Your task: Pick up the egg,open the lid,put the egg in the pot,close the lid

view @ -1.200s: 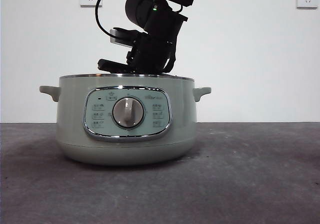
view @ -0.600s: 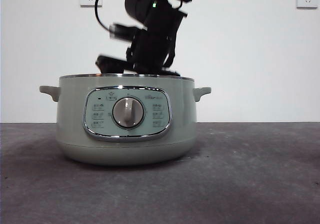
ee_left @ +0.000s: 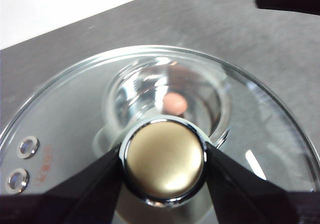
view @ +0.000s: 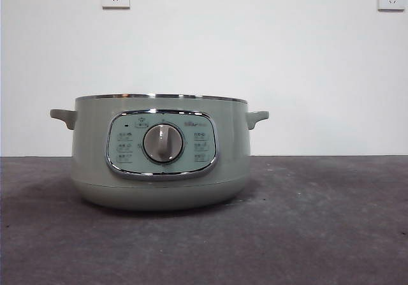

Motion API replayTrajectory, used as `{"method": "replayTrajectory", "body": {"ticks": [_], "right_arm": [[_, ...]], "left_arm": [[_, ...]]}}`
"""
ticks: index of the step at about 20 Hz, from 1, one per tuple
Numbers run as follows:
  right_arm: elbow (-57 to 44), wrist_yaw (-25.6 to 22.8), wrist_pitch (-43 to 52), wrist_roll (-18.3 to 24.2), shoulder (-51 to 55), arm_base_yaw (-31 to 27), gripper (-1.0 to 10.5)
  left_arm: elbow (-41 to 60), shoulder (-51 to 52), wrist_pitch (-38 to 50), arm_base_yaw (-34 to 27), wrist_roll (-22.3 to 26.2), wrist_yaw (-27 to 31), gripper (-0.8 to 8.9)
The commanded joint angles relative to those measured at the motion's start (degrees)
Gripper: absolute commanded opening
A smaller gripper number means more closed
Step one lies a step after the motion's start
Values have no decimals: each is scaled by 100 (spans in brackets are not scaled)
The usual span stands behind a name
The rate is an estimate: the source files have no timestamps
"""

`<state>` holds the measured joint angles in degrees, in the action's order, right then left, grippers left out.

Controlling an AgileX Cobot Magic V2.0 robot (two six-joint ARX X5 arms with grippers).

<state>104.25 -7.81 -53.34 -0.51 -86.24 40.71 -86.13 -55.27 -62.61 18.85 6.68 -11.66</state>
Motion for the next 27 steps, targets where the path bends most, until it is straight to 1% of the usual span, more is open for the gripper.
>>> {"method": "replayTrajectory", "body": {"ticks": [1,5,7,11,15,19,27], "right_arm": [[0,-103,-503,31,306,13,431],[0,-103,-1510,9,927,13,432],[0,-98,-1810,-20,1204,15,432],[0,-101,-2277,-101,1707,15,432],[0,-101,-2557,-216,2116,15,433],[-2,-98,-2559,-306,2481,15,433],[-2,-98,-2559,-398,2811,15,433]], "left_arm": [[-33,-210,481,0,127,-98,-8],[-33,-922,911,116,160,-232,-8],[-33,-1287,1187,210,264,-227,-8],[-33,-2083,1797,549,286,-221,-8],[-33,-2813,2284,686,306,-181,-8],[-33,-3383,2651,708,304,-179,-8],[-33,-3976,2837,713,295,-179,-8]]}}
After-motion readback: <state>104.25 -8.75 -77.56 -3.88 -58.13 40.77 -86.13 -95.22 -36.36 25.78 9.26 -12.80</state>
